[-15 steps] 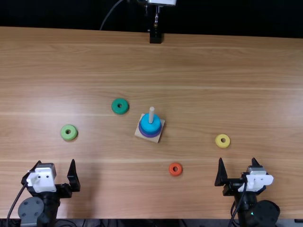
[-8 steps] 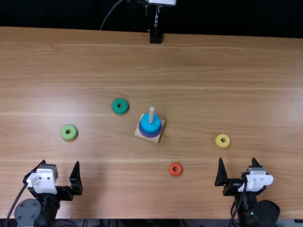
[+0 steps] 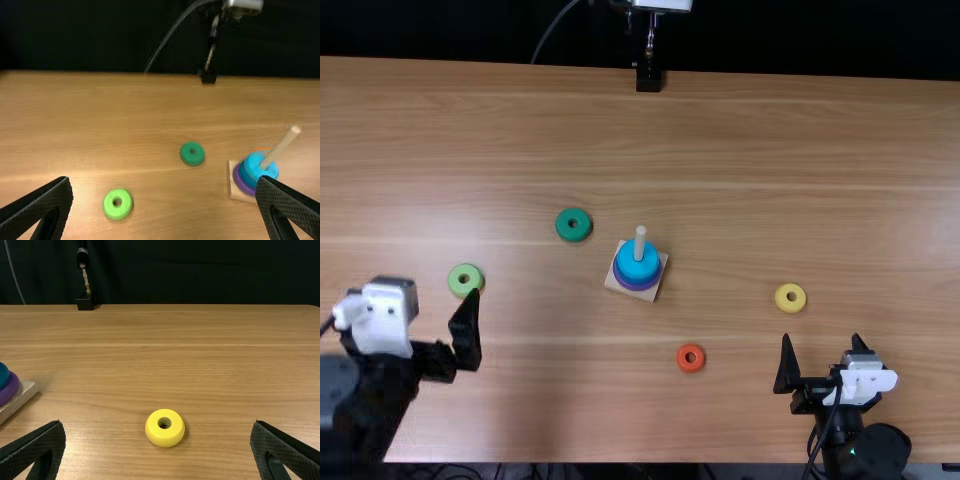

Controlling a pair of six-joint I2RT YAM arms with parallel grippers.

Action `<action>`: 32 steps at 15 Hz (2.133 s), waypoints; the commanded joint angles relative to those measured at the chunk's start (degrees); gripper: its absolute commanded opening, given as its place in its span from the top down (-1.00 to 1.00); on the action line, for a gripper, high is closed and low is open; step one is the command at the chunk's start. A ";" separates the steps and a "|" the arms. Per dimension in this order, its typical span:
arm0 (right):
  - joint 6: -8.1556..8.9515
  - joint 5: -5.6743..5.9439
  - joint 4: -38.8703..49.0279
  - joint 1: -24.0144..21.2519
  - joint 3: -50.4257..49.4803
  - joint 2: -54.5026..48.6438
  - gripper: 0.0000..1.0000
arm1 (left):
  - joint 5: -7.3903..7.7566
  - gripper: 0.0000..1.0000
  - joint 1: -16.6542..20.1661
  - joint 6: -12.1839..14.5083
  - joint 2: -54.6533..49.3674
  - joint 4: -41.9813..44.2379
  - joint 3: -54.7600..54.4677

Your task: Build the Hanoi tower: stack the rings onto the peg from bottom to top in this color order: purple, dark blue, light blue, dark green, light green, yellow, orange.

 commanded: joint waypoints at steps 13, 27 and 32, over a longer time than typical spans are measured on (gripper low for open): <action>-0.55 -0.69 -3.31 -0.65 -3.83 -0.73 -1.00 | -1.08 -1.00 -13.10 8.30 59.22 -3.31 25.36; -0.45 -0.69 -3.31 -0.65 -3.83 -0.73 -1.00 | -4.66 -1.00 -17.85 12.84 81.54 -2.79 38.81; -0.55 -0.69 -3.31 -0.65 -3.83 -0.73 -1.00 | -4.24 -1.00 -18.11 12.84 84.35 -0.89 38.81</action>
